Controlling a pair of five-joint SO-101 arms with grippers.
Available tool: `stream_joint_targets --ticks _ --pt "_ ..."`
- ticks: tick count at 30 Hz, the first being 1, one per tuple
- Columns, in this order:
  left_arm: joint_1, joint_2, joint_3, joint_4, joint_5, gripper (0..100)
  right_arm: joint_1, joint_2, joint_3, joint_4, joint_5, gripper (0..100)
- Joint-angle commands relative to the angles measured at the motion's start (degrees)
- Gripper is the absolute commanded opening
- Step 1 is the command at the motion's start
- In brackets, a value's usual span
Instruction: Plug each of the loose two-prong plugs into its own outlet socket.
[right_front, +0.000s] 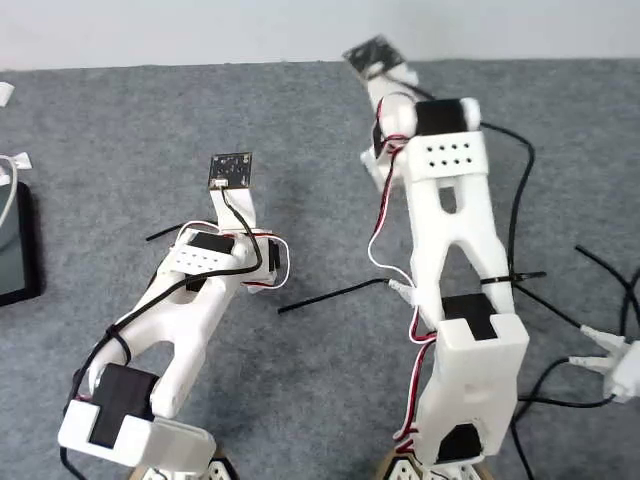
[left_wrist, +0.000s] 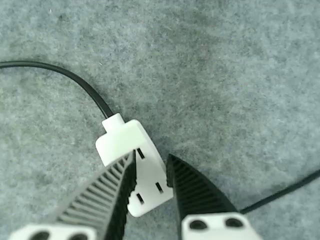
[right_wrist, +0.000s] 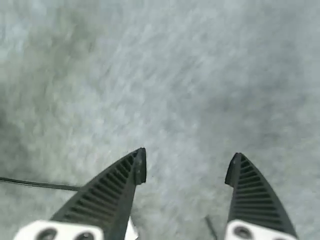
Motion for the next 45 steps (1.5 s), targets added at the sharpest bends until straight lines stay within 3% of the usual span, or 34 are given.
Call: stream_joint_targets --ticks 1,5,9,16,32,45 --pt "-0.62 0.35 1.71 1.14 -0.70 1 3.30 -1.27 -7.03 0.66 -0.44 26.3" --pt "-0.62 0.35 1.71 1.14 -0.70 1 6.20 -0.22 -6.33 4.79 1.14 26.2" --pt "-0.62 0.35 1.63 1.14 -0.70 1 3.65 2.59 -1.49 15.69 14.15 25.8" --pt "-0.62 0.35 1.63 1.14 -0.70 1 2.24 4.44 16.62 14.90 26.02 1.7" --pt "-0.62 0.35 1.63 1.14 -0.70 1 3.03 7.78 26.20 14.29 30.86 2.5" --pt "-0.62 0.35 1.63 1.14 -0.70 1 7.87 11.74 24.97 1.80 31.21 2.8"
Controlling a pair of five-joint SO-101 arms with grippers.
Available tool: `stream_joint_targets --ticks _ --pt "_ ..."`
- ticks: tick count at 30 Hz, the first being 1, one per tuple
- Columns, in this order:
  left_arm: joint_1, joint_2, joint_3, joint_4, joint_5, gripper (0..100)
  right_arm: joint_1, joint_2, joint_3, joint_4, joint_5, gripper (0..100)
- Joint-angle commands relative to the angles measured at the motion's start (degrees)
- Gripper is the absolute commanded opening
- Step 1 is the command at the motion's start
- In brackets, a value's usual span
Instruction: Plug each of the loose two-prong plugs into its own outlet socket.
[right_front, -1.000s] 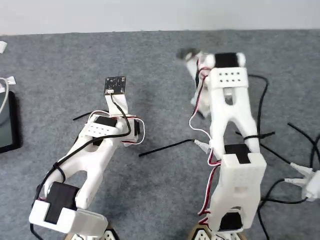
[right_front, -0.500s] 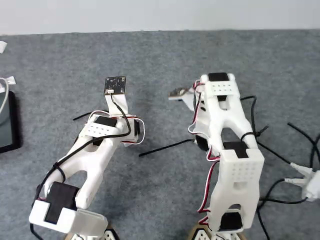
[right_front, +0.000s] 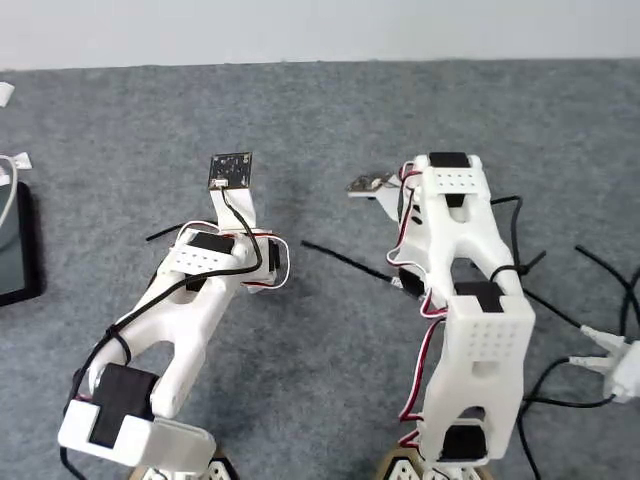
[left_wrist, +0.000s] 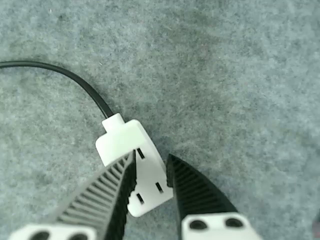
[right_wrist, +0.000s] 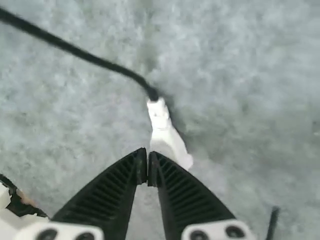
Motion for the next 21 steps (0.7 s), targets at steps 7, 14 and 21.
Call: stream_joint_targets --ticks 7,14,21 --pt "-0.62 0.35 1.63 1.14 -0.70 1 -0.92 1.36 -5.71 0.48 0.62 3.0" --pt "-0.62 0.35 1.63 1.14 -0.70 1 -2.42 1.89 -9.58 0.04 0.62 7.6" --pt "-0.62 0.35 1.63 1.14 -0.70 1 -4.26 1.89 -10.20 -2.07 0.62 7.5"
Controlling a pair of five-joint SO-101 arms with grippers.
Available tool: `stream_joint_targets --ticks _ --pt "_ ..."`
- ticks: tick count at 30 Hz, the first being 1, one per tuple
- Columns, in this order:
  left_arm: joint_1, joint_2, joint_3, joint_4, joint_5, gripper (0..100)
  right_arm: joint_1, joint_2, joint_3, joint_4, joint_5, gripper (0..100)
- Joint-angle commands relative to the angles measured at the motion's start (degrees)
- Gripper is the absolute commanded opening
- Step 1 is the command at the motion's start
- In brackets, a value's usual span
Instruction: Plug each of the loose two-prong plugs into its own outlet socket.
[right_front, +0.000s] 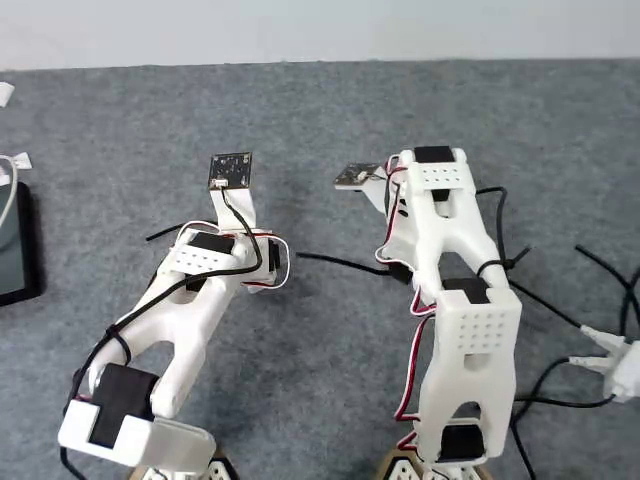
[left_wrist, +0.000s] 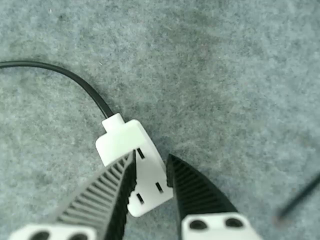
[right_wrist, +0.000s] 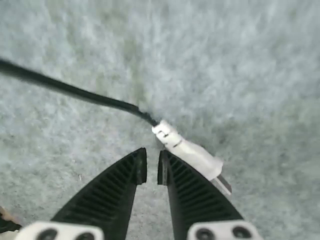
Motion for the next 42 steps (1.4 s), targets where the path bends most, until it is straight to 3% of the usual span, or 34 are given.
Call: stream_joint_targets --ticks 1,13,19,22,25,31,37,42 --pt "-0.62 0.35 1.63 1.14 -0.70 1 -0.92 -0.75 -3.16 -1.63 0.62 7.5" --pt "-0.62 0.26 1.63 1.14 -0.70 1 -2.07 -1.36 -7.12 -1.36 1.05 7.9" --pt "-0.62 0.26 1.63 1.14 -0.70 1 -3.74 -1.27 -12.75 6.02 10.29 8.0" --pt "-0.62 0.26 1.63 1.14 -0.70 1 -3.74 -0.75 -14.86 5.85 10.46 8.0" --pt "-0.62 0.26 1.63 1.14 -0.70 1 -4.00 -0.66 -14.77 4.88 4.31 8.0" --pt "-0.62 0.26 1.63 1.14 -0.79 1 -3.74 3.21 -14.77 -0.40 -19.08 7.6" --pt "-0.62 0.26 1.63 1.14 -0.79 1 -3.65 7.52 -14.77 -3.91 -22.59 7.5" --pt "-0.62 0.26 1.63 1.14 -0.79 1 -2.42 6.20 -15.03 -1.01 -23.12 7.5"
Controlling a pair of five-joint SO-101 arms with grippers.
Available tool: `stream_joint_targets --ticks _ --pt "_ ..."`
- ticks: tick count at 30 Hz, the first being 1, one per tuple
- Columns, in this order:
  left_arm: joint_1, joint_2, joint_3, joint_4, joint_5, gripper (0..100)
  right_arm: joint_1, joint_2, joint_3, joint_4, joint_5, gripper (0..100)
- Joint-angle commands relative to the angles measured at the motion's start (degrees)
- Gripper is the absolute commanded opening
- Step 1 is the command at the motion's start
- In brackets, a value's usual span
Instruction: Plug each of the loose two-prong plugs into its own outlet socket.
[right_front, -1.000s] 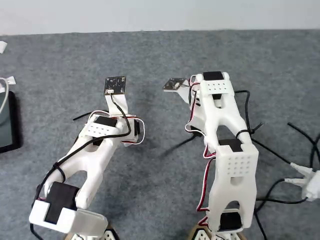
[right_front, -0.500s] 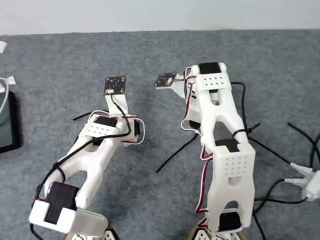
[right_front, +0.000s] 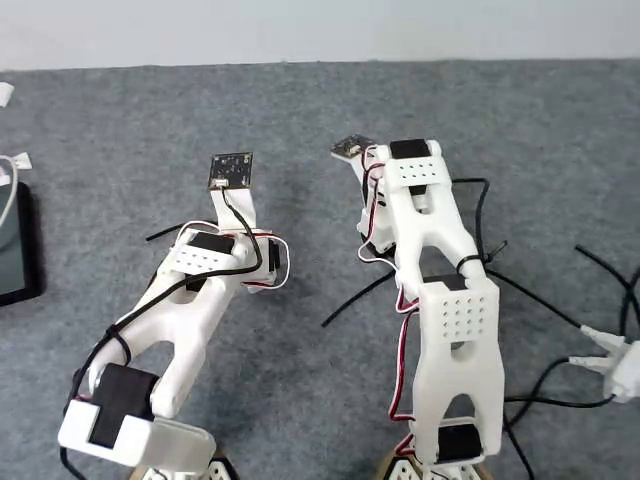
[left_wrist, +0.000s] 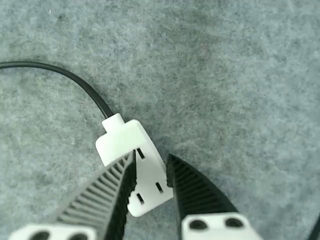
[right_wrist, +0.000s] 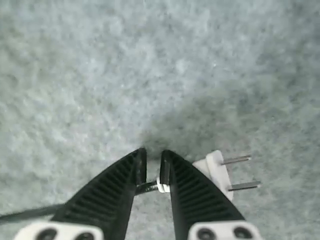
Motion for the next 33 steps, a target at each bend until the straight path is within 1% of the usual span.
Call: stream_joint_targets --ticks 1,4,6,7,8,9,12,13,14,16,19,20,21,23,29,31,33 --pt "-0.62 0.26 1.63 1.14 -0.53 1 1.01 -3.38 -2.46 2.86 -0.53 7.5" --pt "-0.62 0.26 1.63 1.14 -0.53 1 0.66 -8.75 -2.46 6.46 0.18 7.5" --pt "-0.62 0.26 1.63 1.14 -0.53 1 0.40 -12.35 -2.20 9.01 5.10 7.5" --pt "-0.62 0.26 1.63 1.14 -0.53 1 0.13 -13.76 -2.20 11.03 9.41 7.5" --pt "-0.62 0.26 1.63 1.14 -0.53 1 -0.04 -15.08 -2.11 13.58 15.30 7.5" --pt "-0.62 0.26 1.63 1.14 -0.53 1 -0.04 -16.04 -1.23 14.90 22.86 7.5" --pt "-0.62 0.26 1.63 1.14 -0.53 1 2.86 -19.91 7.82 14.46 43.78 8.0" --pt "-0.62 0.26 1.63 1.14 -0.53 1 3.03 -21.14 11.08 14.29 48.62 8.0" --pt "-0.62 0.26 1.63 1.14 -0.53 1 3.03 -22.11 13.98 14.20 51.52 8.4" --pt "-0.62 0.26 1.63 1.14 -0.53 1 1.71 -23.08 18.29 13.58 53.63 13.4" --pt "-0.62 0.26 1.63 1.14 -0.53 1 -0.22 -22.90 21.89 9.45 53.80 26.6" --pt "-0.62 0.26 1.63 1.14 -0.53 1 -1.19 -22.90 22.51 7.69 53.80 29.2" --pt "-0.62 0.26 1.63 1.14 -0.53 1 -1.89 -22.90 22.77 6.46 53.63 29.5" --pt "-0.62 0.26 1.63 1.14 -0.53 1 -3.74 -22.90 23.12 6.02 53.63 27.5" --pt "-0.62 0.26 1.63 1.14 -0.53 1 -8.66 -22.90 26.46 3.47 53.19 9.6" --pt "-0.62 0.26 1.63 1.14 -0.53 1 -9.45 -22.90 28.40 0.66 50.73 9.8" --pt "-0.62 0.26 1.63 1.14 -0.53 1 -9.54 -22.90 30.24 -2.15 49.41 13.2"
